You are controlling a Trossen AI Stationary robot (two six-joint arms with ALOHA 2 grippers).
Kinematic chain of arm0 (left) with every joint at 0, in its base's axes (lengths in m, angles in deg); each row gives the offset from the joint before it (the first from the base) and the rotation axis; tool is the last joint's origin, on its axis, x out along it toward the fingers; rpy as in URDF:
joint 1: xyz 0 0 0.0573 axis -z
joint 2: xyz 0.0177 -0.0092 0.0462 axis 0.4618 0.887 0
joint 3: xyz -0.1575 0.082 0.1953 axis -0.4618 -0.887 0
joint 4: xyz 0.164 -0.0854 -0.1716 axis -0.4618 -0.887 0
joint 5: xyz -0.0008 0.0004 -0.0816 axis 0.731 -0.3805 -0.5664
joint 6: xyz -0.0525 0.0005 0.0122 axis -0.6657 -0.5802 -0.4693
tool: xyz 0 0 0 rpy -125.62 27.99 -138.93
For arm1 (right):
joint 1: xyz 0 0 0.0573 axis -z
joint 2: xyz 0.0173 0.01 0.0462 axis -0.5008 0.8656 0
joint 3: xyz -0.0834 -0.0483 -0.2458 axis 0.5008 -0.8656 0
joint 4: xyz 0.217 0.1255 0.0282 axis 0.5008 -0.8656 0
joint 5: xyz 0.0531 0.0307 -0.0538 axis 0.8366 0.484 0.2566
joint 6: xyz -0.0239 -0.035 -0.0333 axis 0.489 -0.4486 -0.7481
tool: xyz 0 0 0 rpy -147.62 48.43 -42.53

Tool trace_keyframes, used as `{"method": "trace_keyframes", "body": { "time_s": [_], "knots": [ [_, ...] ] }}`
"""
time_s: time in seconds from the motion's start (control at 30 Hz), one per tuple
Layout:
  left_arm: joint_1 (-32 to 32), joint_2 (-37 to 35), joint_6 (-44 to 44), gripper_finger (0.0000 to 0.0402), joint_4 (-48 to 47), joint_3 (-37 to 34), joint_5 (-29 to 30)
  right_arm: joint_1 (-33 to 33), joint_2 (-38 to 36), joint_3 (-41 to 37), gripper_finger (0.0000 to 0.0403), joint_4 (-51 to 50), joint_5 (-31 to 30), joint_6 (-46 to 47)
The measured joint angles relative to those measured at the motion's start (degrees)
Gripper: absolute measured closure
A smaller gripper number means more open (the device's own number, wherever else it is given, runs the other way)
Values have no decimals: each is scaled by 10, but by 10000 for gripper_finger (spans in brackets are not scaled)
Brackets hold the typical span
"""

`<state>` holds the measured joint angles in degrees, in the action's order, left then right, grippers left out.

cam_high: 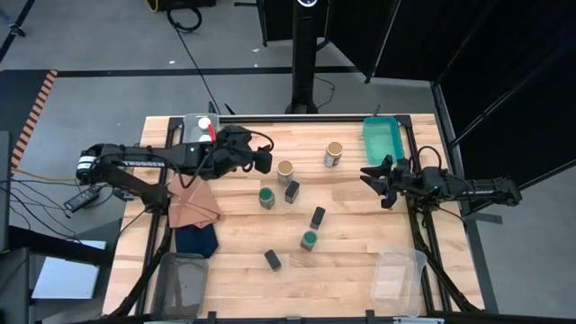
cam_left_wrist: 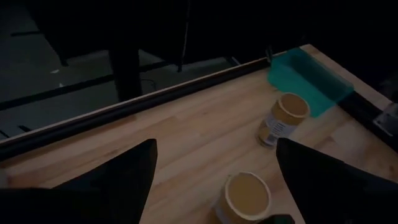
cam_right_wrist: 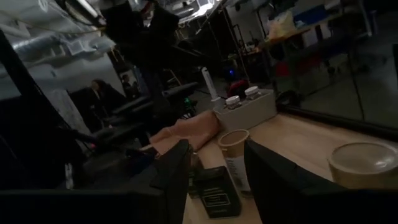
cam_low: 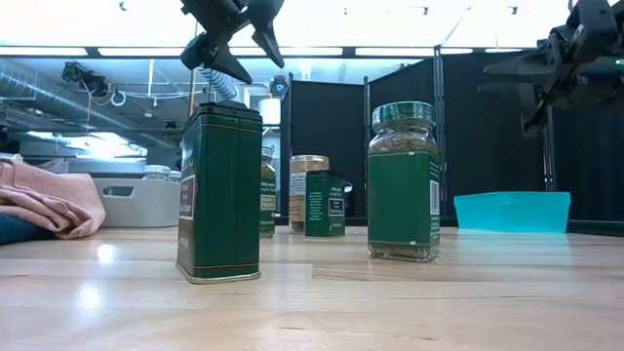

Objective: Sort spices by type
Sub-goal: Put the top green spice bottle into the black transparent bin

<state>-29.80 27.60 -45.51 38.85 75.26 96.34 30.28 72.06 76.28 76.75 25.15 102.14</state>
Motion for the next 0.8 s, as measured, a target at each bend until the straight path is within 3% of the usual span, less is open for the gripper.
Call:
{"method": "trace_keyframes", "body": {
  "time_s": [0.4, 0.8],
  "knots": [
    [53, 0, 76, 67, 132, 0, 1, 0, 0, 0, 243, 46, 2, -12],
    [85, 0, 63, 67, 119, 0, 7, 0, 0, 0, 243, 42, 12, 32]
  ]
}}
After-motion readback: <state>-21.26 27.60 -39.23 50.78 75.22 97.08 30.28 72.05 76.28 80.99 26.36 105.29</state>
